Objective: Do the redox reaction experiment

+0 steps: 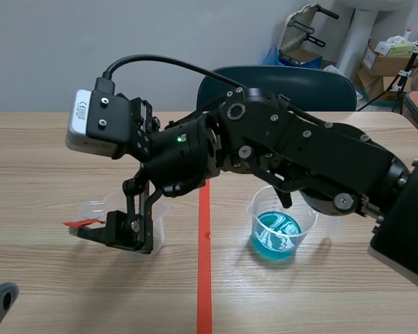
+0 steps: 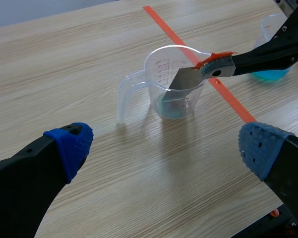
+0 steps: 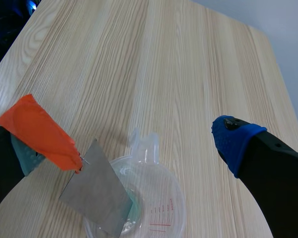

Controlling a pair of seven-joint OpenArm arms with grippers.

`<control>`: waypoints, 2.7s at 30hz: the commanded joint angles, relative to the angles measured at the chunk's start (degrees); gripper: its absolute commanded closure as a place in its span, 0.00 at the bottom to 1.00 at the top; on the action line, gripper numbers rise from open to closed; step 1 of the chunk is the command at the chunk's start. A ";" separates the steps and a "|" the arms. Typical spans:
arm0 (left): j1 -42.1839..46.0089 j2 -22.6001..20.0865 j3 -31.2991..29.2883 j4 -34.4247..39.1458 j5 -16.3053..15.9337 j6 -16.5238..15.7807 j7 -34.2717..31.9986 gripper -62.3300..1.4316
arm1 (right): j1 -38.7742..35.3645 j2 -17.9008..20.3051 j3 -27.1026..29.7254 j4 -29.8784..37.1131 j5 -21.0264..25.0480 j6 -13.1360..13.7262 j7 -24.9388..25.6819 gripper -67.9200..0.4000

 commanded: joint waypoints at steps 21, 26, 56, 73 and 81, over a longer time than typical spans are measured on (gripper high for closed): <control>-0.17 0.15 -0.09 0.94 -0.20 -0.04 -0.79 0.00 | -22.71 22.03 13.31 23.26 14.47 -14.91 5.40 0.00; -0.17 0.15 -0.09 0.94 -0.20 -0.04 -0.79 0.00 | -32.79 29.53 21.64 29.05 20.44 -16.72 7.58 0.00; 0.33 0.15 -0.83 1.92 -0.44 -0.11 -0.79 0.00 | -73.13 32.57 62.51 45.66 32.54 -19.28 -0.70 0.00; 5.73 0.15 -10.19 14.43 -1.90 -0.04 6.16 0.00 | -73.13 32.52 62.49 45.66 32.57 -19.10 -1.18 0.00; 5.70 0.15 -11.78 16.11 -3.45 0.02 6.58 0.00 | -73.13 32.52 62.49 45.66 32.33 -19.12 -1.42 0.00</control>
